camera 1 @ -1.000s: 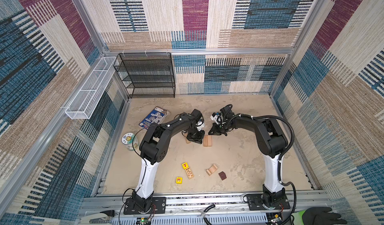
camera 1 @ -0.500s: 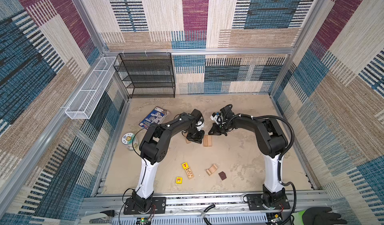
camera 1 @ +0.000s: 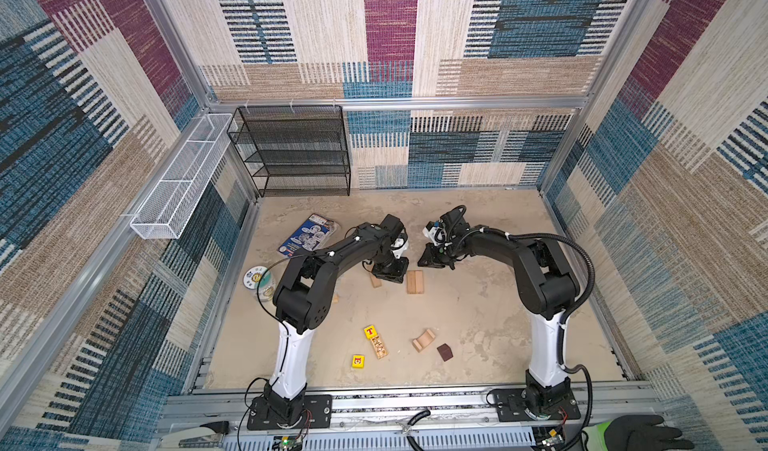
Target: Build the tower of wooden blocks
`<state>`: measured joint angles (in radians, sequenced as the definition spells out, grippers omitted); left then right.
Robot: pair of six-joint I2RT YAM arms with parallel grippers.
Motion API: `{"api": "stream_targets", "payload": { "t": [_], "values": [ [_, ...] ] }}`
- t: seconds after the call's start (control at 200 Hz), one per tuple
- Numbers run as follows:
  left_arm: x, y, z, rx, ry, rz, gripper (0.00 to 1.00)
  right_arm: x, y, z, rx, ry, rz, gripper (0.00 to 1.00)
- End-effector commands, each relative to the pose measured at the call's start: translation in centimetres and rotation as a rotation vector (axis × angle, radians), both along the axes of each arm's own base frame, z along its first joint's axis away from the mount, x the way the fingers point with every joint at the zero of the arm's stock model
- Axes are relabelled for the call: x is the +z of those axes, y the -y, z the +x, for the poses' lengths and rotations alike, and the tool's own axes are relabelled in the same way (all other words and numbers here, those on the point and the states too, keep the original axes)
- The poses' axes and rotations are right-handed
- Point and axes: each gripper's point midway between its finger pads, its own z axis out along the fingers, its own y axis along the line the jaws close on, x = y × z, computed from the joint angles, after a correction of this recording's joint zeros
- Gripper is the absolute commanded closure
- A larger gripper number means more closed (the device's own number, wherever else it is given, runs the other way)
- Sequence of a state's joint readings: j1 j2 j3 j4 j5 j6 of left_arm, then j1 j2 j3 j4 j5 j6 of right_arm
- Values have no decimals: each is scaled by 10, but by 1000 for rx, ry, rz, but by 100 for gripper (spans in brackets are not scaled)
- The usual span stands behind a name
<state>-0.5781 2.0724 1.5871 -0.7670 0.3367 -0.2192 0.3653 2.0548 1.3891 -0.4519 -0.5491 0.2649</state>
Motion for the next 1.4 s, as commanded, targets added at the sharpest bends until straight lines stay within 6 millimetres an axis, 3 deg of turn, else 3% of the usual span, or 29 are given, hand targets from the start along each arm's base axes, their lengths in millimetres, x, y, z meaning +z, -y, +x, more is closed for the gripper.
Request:
{"api": "stream_targets", "payload": {
  "t": [0.0, 0.316, 0.551, 0.756, 0.826, 0.957, 1.052, 1.232, 1.392],
  "values": [
    [17, -9, 9, -28, 95, 41, 90, 15, 4, 11, -37, 49, -21, 76],
    [60, -41, 27, -12, 307, 162, 90, 51, 8, 30, -89, 172, -26, 65],
    [92, -91, 41, 123, 436, 330, 84, 84, 11, 33, -104, 299, -40, 53],
    [109, -140, 13, 308, 457, 394, 50, 94, 10, 35, -92, 343, -32, 52],
    [104, -151, -4, 356, 431, 384, 35, 94, 7, 32, -84, 346, -11, 52],
    [97, -166, -33, 402, 375, 363, 24, 94, 4, 18, -65, 357, -5, 52],
    [89, -179, -51, 430, 321, 369, 0, 92, 6, 4, -52, 363, -18, 51],
    [61, -197, -72, 478, 177, 348, 1, 86, 9, -21, -47, 349, 9, 51],
    [41, -205, -71, 545, 95, 279, 1, 91, 3, -32, -34, 359, 56, 50]
  ]
}}
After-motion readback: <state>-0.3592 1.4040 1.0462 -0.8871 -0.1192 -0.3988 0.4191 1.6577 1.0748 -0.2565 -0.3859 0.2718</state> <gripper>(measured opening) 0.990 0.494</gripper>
